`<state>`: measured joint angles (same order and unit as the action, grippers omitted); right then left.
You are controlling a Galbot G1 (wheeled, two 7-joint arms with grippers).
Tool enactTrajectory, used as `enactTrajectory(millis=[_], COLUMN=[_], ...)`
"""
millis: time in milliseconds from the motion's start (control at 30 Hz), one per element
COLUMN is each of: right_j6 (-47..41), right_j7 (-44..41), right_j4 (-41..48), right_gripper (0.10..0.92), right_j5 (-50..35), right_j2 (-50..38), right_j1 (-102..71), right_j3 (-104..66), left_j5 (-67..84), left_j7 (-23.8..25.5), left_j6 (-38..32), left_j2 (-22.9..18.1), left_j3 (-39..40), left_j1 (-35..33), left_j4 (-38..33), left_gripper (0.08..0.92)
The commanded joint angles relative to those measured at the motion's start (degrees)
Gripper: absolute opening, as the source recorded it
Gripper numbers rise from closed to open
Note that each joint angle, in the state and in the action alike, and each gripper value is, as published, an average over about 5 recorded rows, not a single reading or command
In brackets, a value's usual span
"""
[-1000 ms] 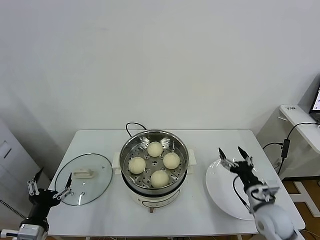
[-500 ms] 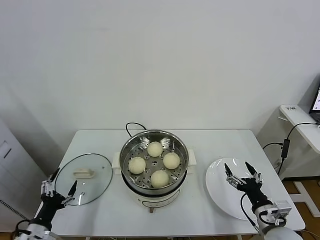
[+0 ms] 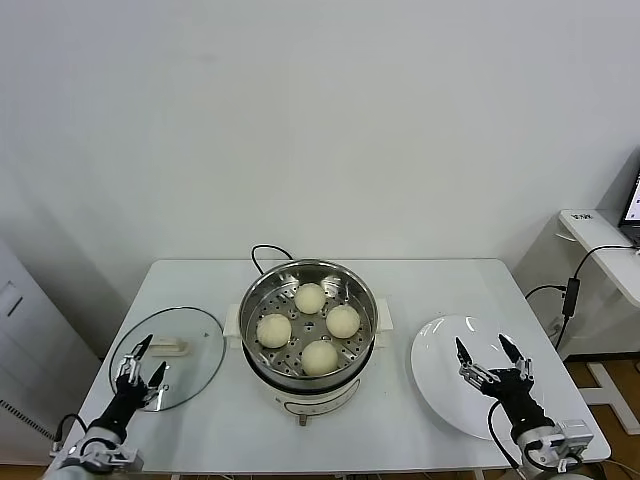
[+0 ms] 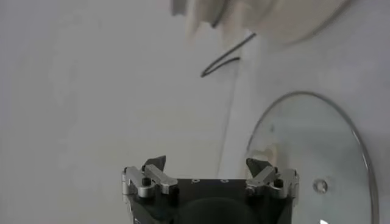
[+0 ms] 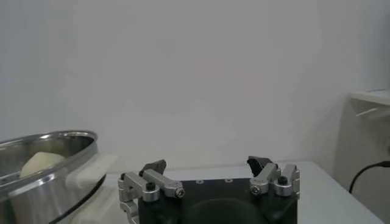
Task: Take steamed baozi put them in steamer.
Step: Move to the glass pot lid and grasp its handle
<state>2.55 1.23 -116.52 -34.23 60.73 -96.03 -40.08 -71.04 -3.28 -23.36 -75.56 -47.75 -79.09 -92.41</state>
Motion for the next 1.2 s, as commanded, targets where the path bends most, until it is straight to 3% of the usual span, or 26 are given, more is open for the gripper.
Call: enactTrajectory(millis=[33, 667, 800, 1200], right_j6=[0.53, 1.51, 1.52, 1.95], right_j7=[-0.26, -1.70, -1.75, -2.11], right_j4=[-0.71, -1.22, -1.15, -0.99], right_gripper=[0.823, 0.823, 0.823, 0.823], right_j5=[1.51, 2.84, 2.87, 3.34], right_j2=[1.22, 3.15, 3.13, 3.83], right_j1=[-1.83, -4.93, -4.98, -5.28], right_j3=[-0.90, -2.18, -2.20, -1.98], left_j5=[-11.93, -11.95, -11.49, -4.32], left_j7=[-4.01, -5.05, -5.15, -7.50], left_j6=[2.50, 7.64, 7.57, 5.48], left_j2=[0.86, 1.67, 1.52, 1.48], left_j3=[1.62, 4.08, 4.05, 4.80], left_j1=[8.77, 14.89, 14.54, 11.81], left_j4=[10.47, 16.16, 16.14, 15.30], left_gripper=[0.823, 0.814, 0.732, 0.386])
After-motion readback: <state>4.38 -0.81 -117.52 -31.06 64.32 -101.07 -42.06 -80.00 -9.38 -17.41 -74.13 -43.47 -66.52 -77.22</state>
